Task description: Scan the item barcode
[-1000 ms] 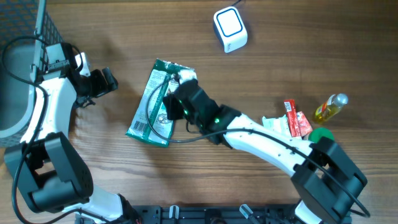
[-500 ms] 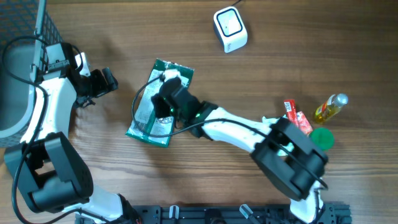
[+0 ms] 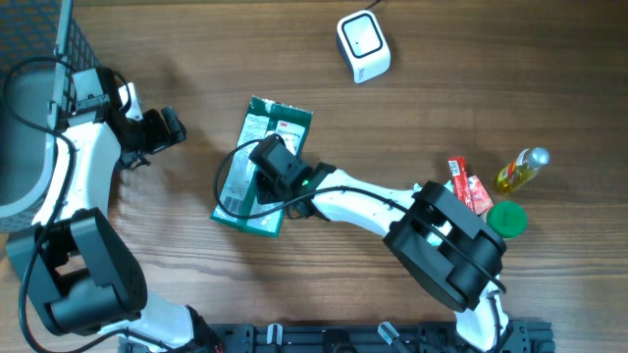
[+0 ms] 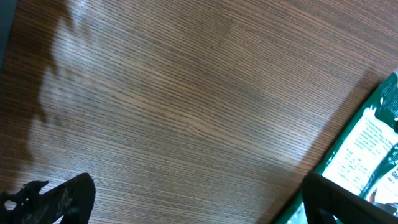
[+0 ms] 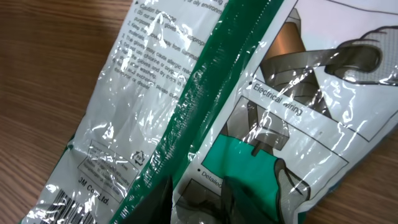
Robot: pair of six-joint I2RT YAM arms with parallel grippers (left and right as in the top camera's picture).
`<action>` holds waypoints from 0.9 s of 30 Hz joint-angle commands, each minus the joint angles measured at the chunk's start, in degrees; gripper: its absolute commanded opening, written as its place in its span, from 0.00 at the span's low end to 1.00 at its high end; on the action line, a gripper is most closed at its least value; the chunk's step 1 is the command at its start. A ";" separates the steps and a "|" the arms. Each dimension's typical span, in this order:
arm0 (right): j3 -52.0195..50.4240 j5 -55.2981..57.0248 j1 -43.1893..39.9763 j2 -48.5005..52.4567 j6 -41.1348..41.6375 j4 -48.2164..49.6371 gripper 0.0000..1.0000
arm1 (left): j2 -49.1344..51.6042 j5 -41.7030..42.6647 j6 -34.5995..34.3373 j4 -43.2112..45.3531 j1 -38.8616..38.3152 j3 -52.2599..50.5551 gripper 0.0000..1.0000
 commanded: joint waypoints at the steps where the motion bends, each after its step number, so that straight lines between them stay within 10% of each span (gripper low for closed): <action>1: -1.33 1.60 -2.51 -0.07 0.20 -6.58 0.29 | 0.44 0.48 0.48 -0.02 0.55 -0.33 1.00; 27: -2.34 -3.34 -13.64 -20.92 -14.58 -39.06 0.70 | 0.44 0.48 0.48 -0.02 0.55 -0.33 1.00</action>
